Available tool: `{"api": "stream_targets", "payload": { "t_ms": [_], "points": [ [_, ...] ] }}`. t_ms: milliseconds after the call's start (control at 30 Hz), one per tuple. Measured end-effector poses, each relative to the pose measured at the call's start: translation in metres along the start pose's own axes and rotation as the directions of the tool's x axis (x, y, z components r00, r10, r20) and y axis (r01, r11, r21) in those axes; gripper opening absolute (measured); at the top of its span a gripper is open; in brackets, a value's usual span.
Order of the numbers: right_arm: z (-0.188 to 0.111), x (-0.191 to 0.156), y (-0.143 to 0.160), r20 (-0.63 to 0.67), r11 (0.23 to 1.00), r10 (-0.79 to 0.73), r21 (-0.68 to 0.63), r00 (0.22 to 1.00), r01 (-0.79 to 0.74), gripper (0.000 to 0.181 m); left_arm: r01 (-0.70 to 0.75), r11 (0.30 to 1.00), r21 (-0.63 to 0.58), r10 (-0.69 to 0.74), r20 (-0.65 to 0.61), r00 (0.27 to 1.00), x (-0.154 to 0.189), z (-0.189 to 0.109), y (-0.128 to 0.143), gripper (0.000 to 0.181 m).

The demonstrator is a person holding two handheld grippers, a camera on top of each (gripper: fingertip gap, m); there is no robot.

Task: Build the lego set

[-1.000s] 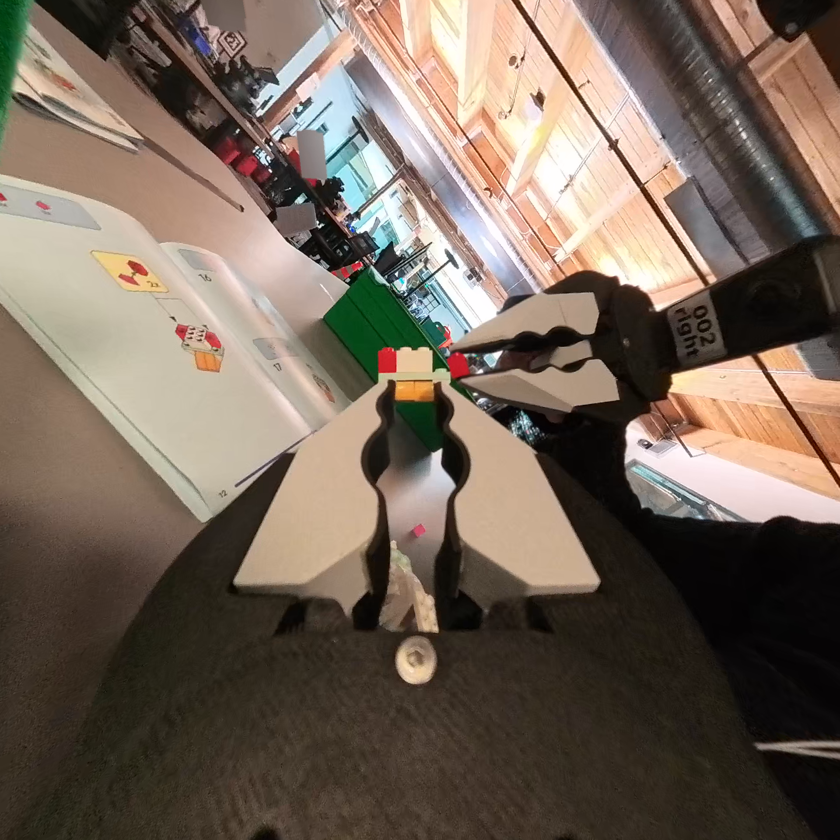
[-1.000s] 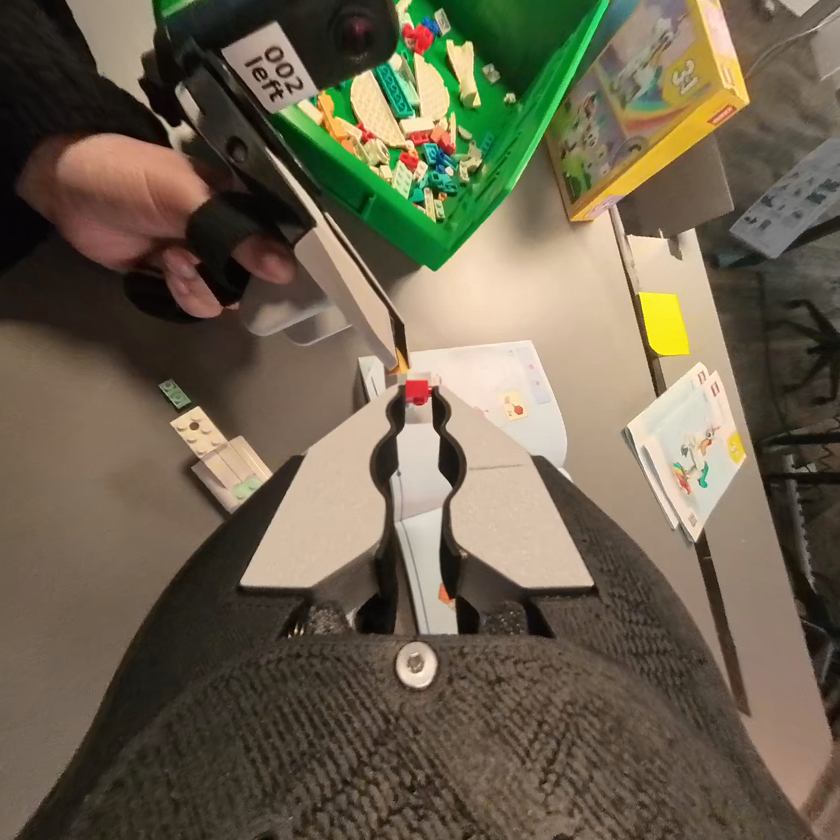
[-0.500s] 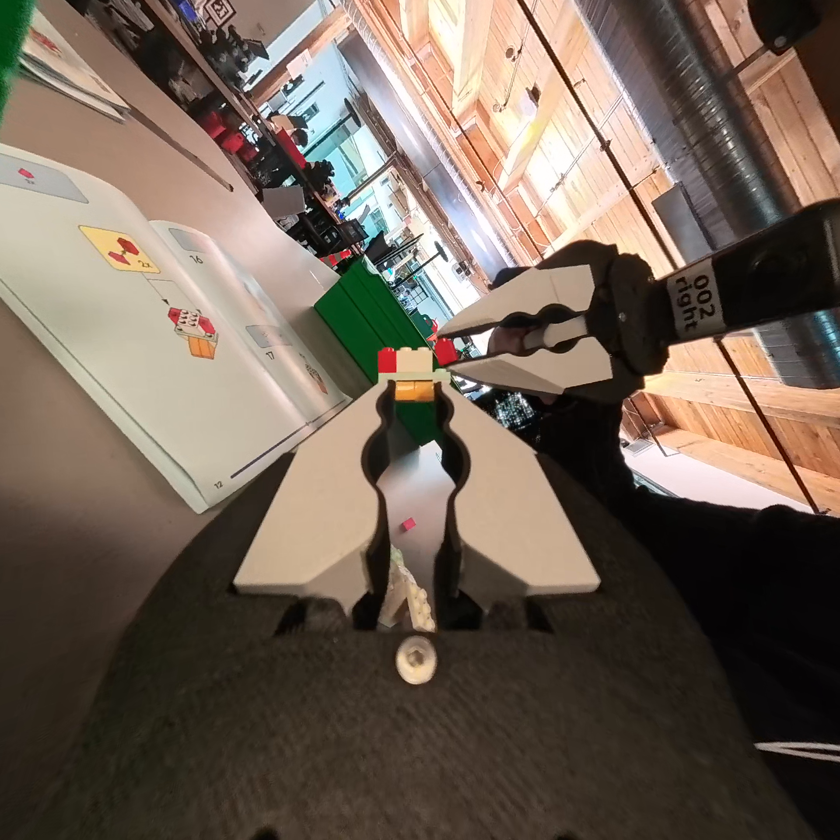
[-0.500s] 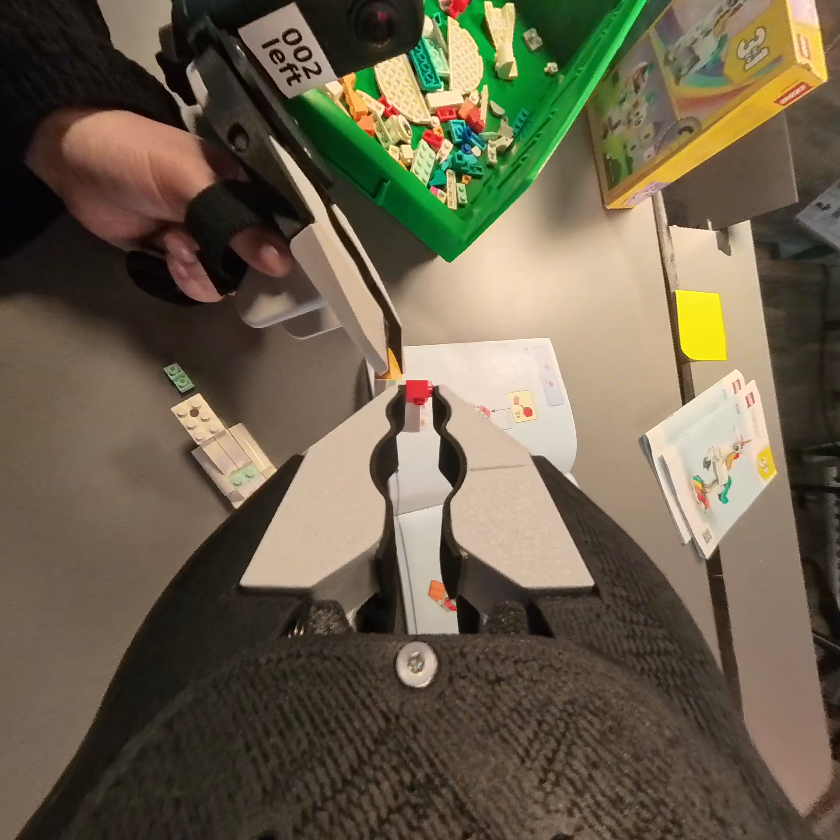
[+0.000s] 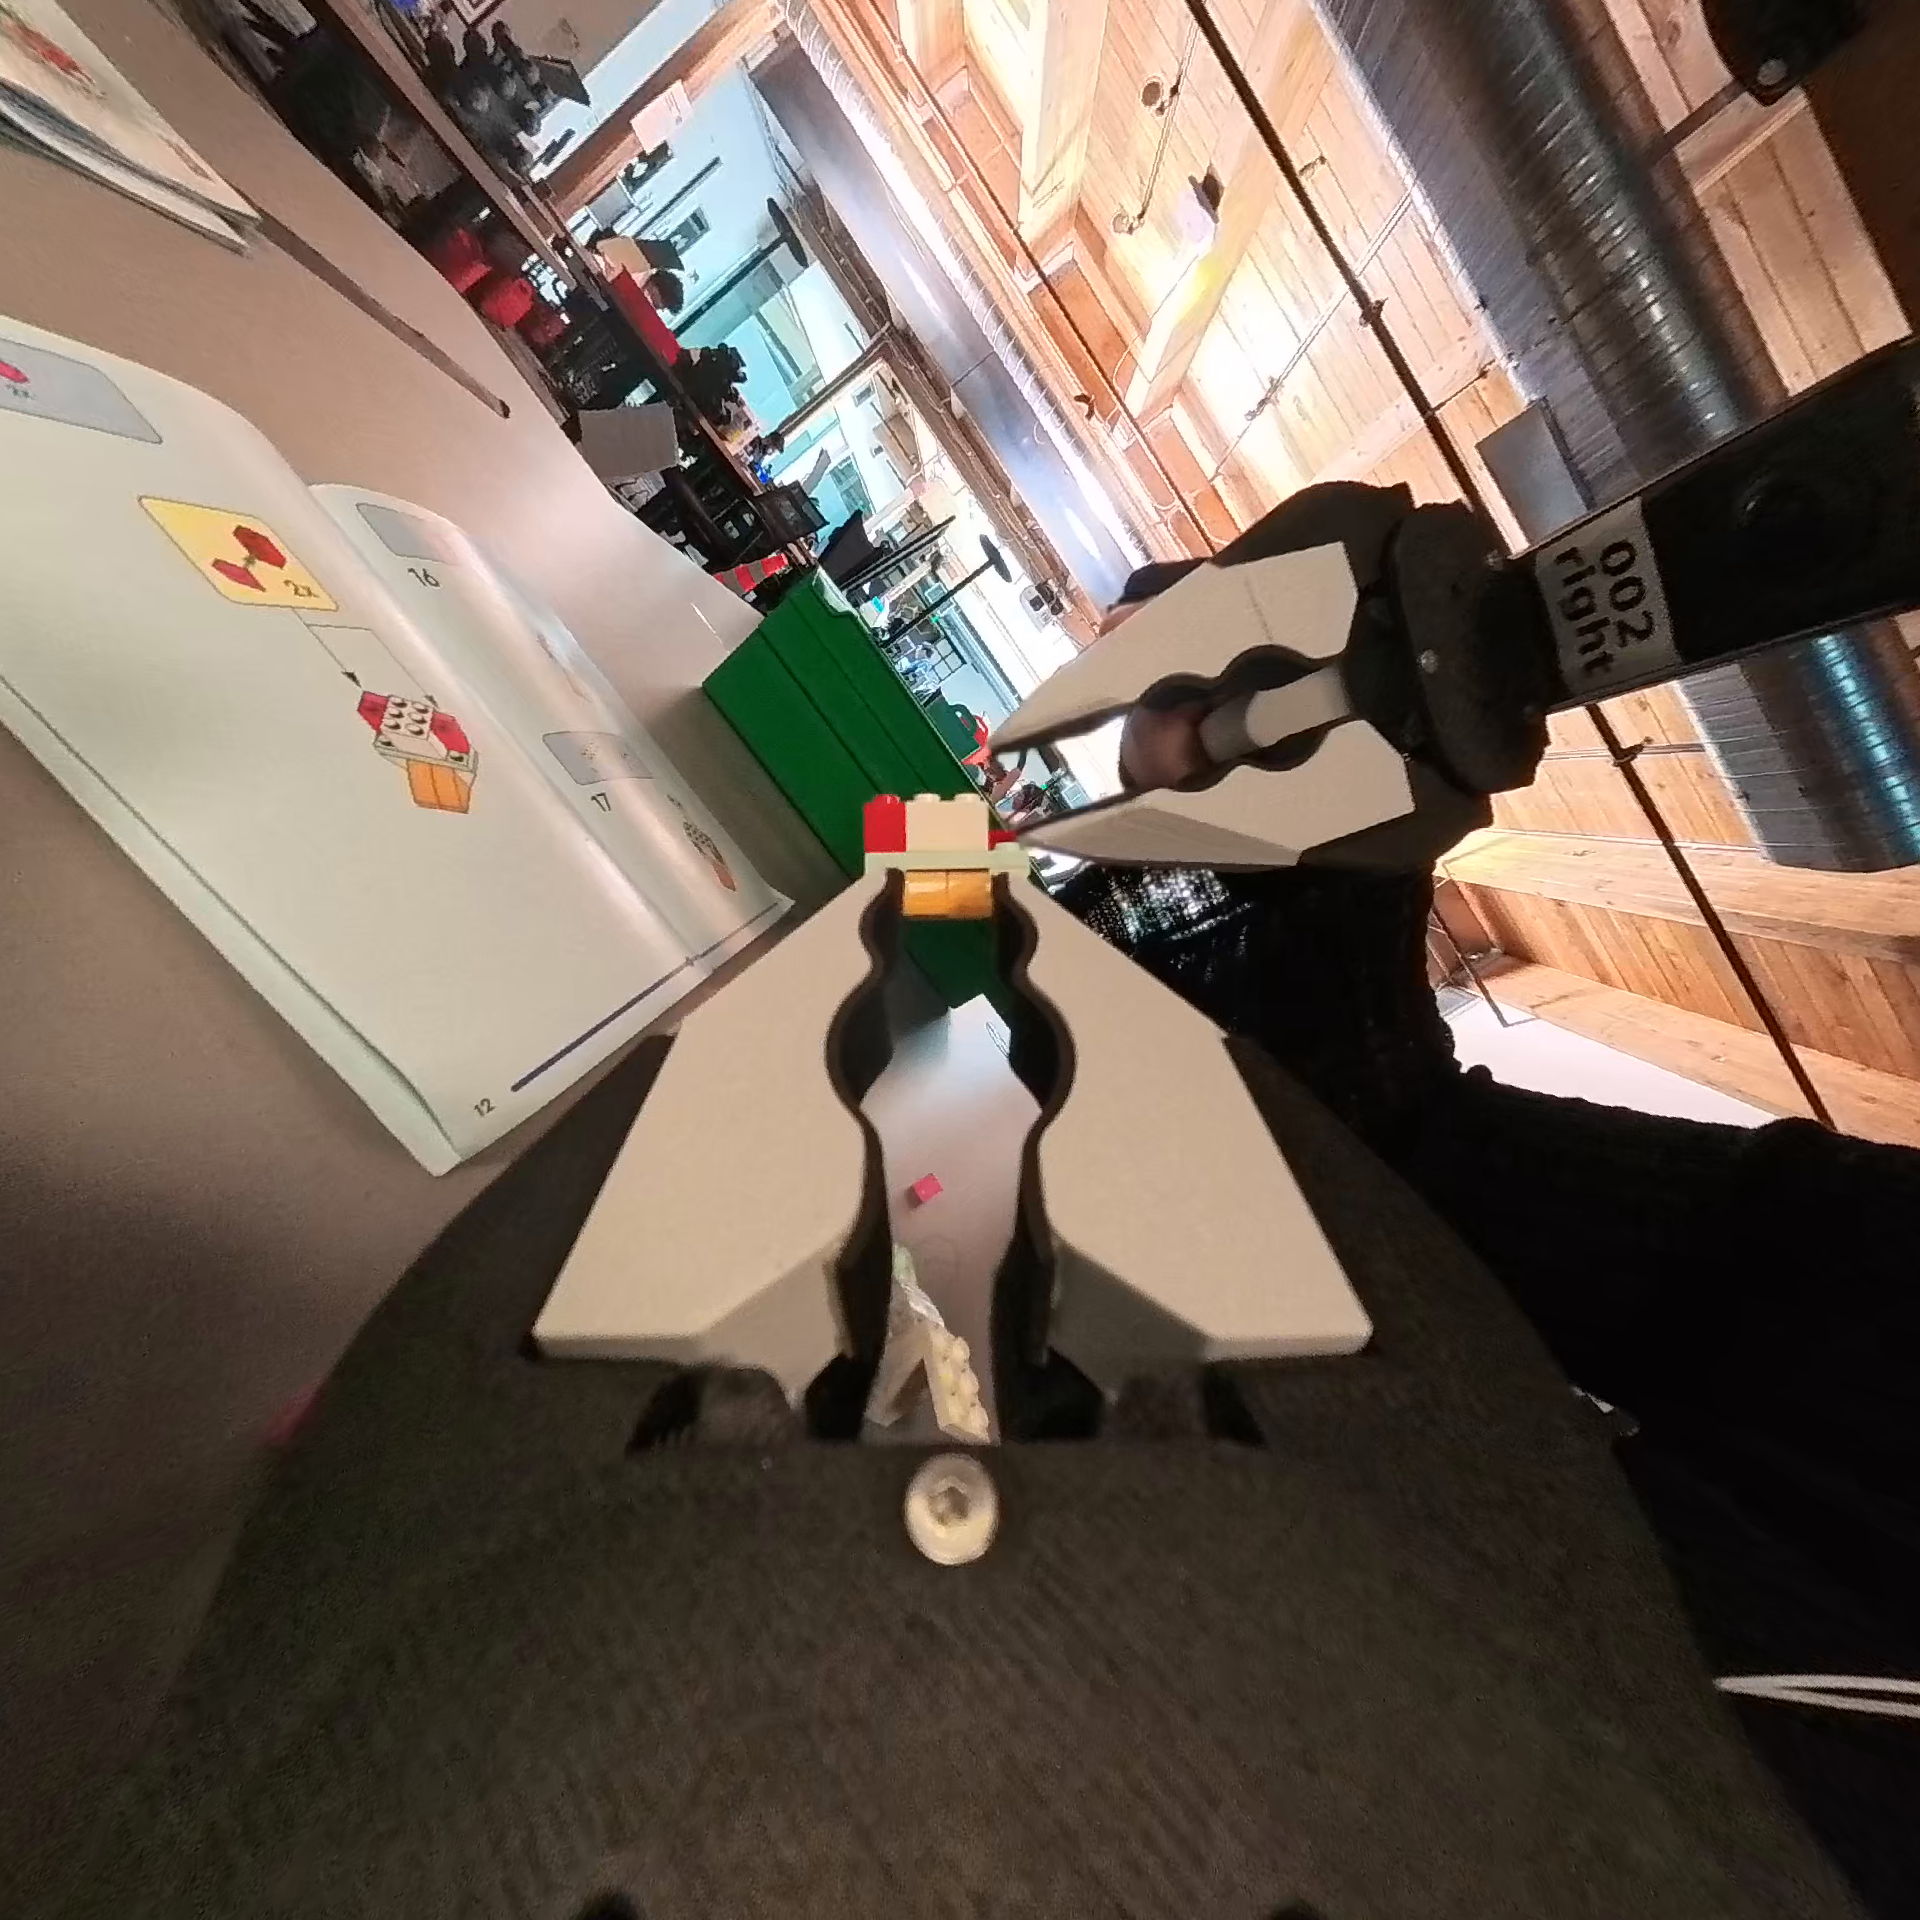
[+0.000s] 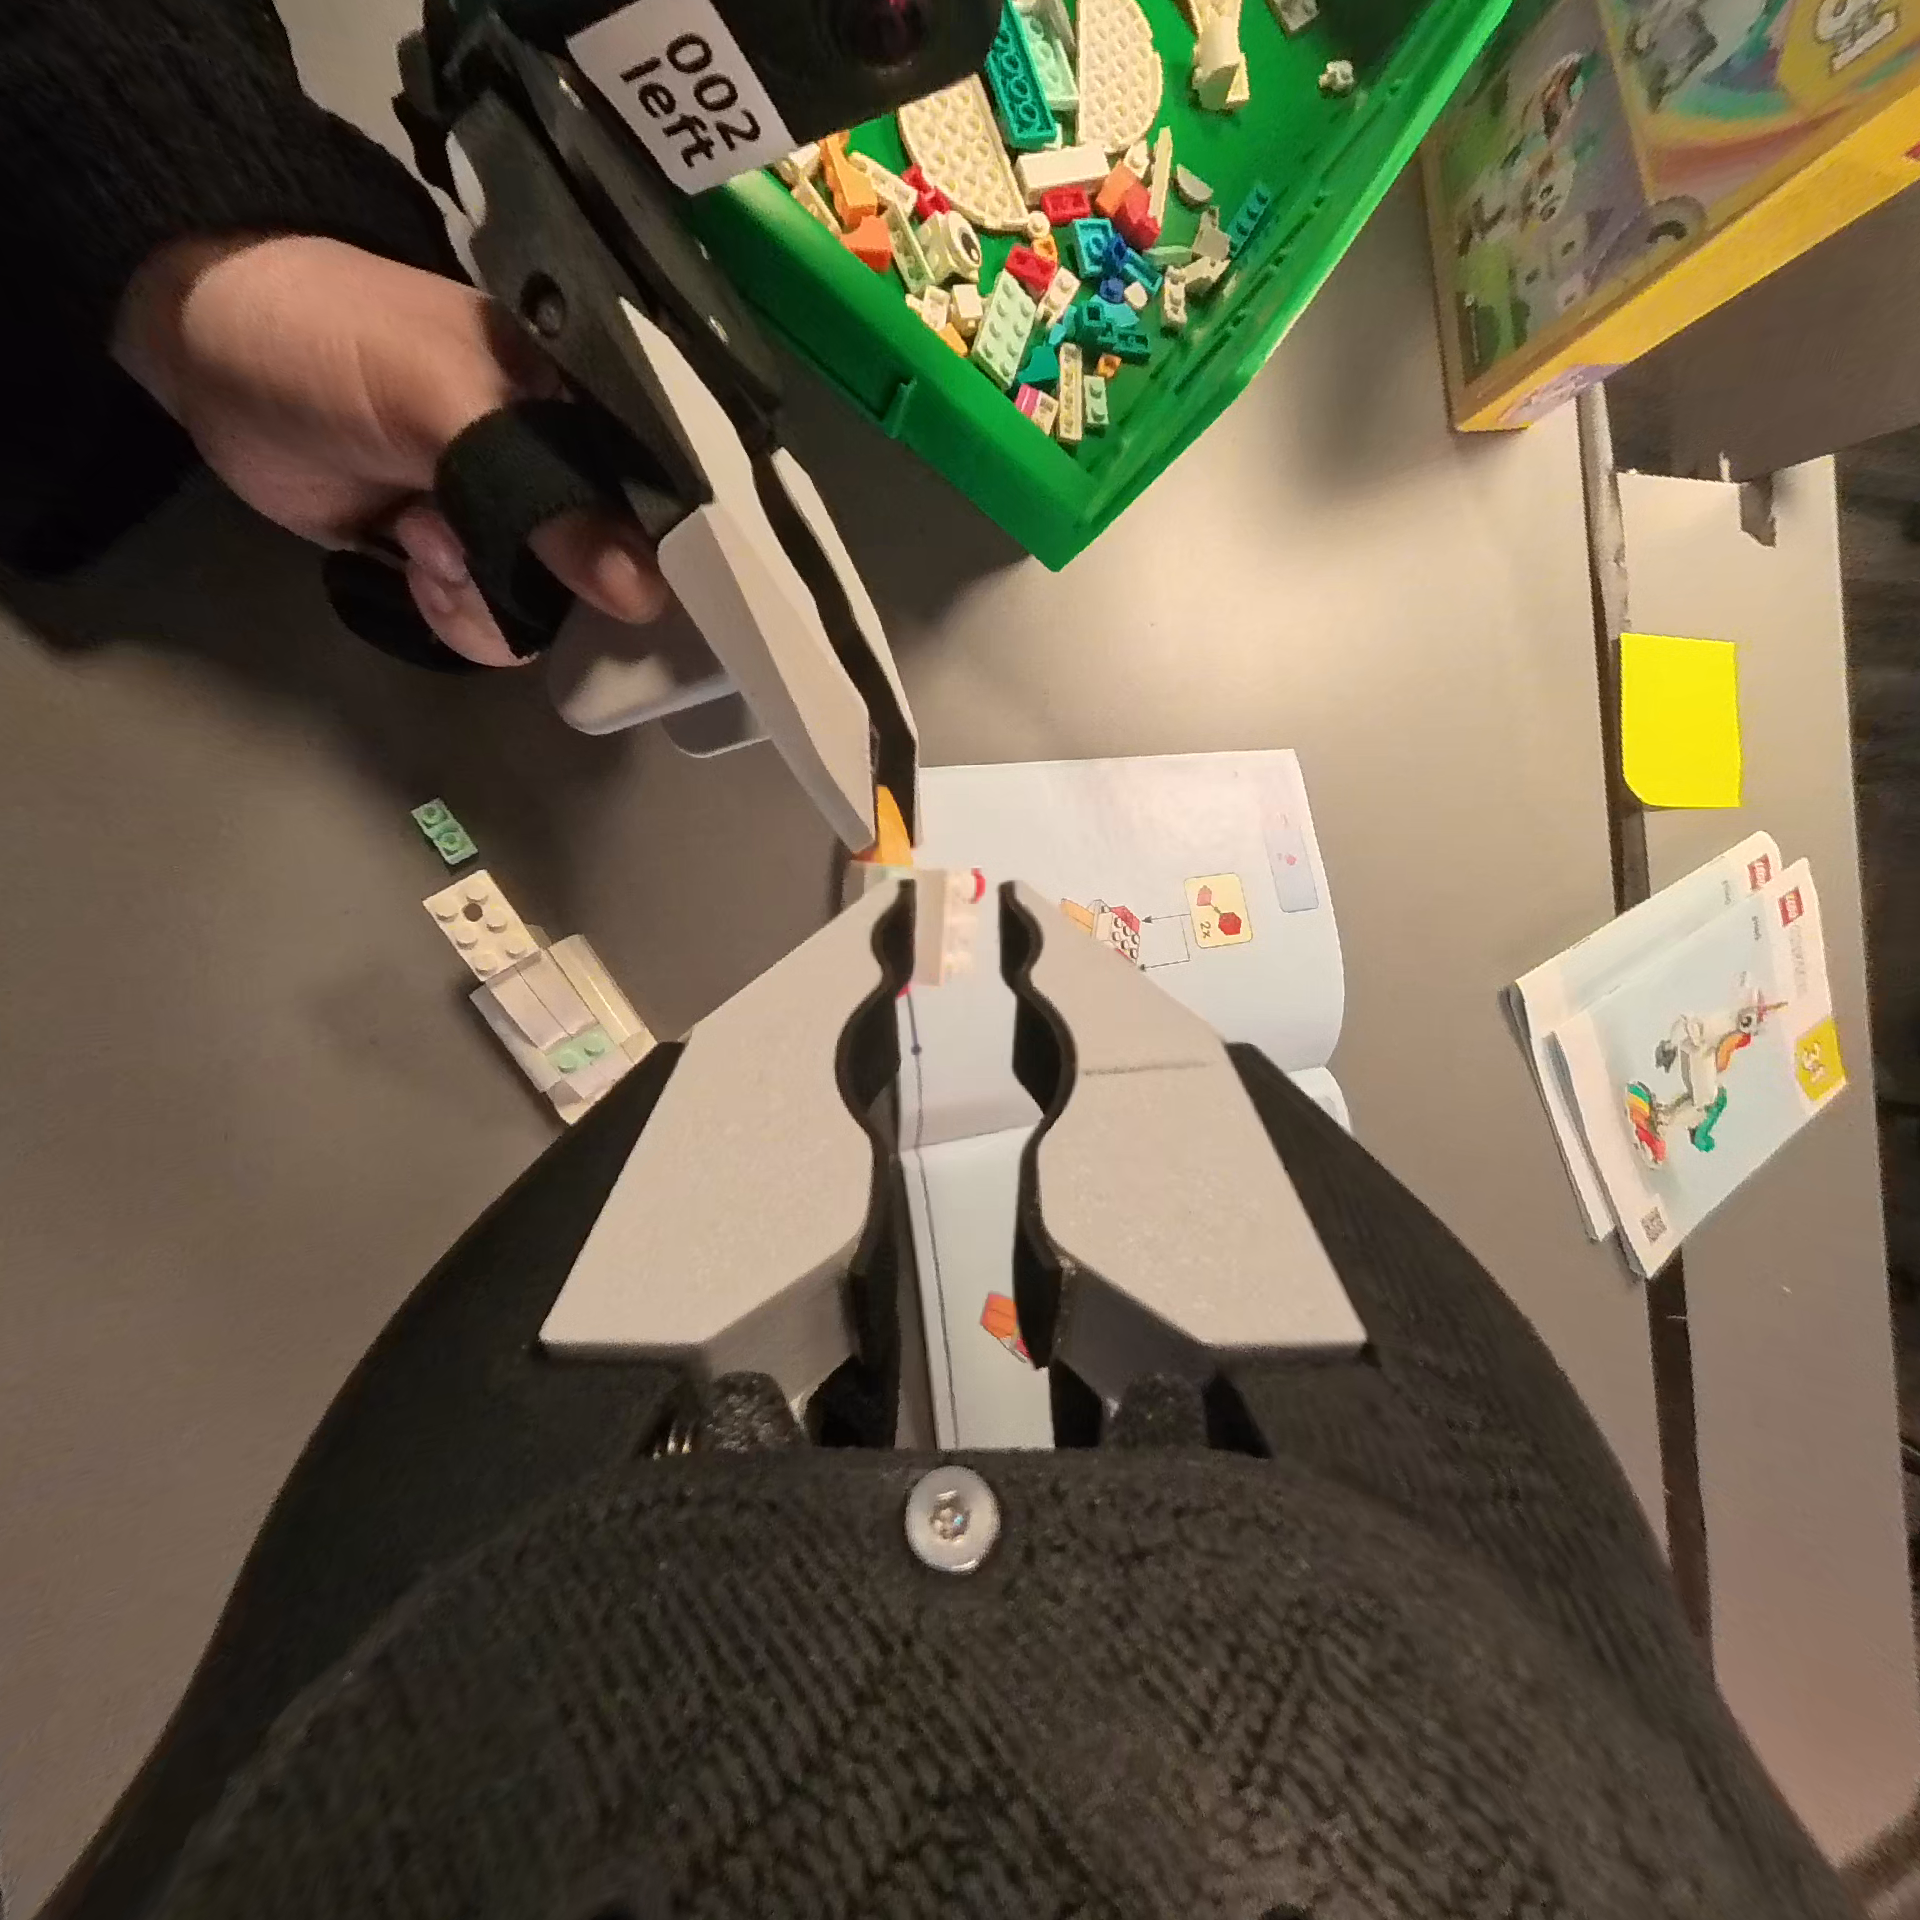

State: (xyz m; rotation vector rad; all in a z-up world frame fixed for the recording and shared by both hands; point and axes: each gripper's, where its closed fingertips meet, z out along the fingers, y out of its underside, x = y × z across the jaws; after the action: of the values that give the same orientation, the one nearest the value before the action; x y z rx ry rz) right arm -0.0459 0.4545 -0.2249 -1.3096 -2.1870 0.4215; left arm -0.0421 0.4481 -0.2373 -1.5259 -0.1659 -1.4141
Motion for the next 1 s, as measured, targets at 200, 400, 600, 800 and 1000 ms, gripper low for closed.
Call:
{"api": "stream_targets", "payload": {
  "t_ms": [200, 400, 600, 800, 1000],
  "points": [
    [-0.022, 0.015, 0.007, -0.095, 0.992, 0.088, 0.095, 0.992, -0.079, 0.022, -0.007, 1.000, 0.019, 0.007, 0.004, 1.000, 0.000, -0.001, -0.002, 0.015],
    [-0.011, -0.014, 0.065, -0.032, 0.963, 0.263, 0.076, 0.964, -0.260, 0.020, -0.021, 0.998, 0.053, 0.021, 0.011, 1.000, 0.000, -0.004, -0.006, 0.015],
    [-0.019, -0.013, 0.142, -0.283, 0.921, 0.389, 0.086, 0.877, -0.380, 0.020, -0.032, 0.998, 0.054, 0.032, 0.000, 0.999, 0.002, -0.004, -0.005, 0.015],
    [-0.097, 0.034, 0.181, -0.773, 0.882, 0.470, 0.427, 0.427, -0.198, 0.015, -0.060, 0.996, 0.063, 0.062, -0.035, 0.997, 0.008, -0.006, -0.005, 0.015],
    [-0.104, 0.038, 0.188, -0.878, 0.910, 0.411, 0.409, 0.246, -0.061, 0.008, -0.102, 0.993, 0.057, 0.108, -0.104, 0.989, 0.020, -0.006, -0.002, 0.015]
  ]
}}
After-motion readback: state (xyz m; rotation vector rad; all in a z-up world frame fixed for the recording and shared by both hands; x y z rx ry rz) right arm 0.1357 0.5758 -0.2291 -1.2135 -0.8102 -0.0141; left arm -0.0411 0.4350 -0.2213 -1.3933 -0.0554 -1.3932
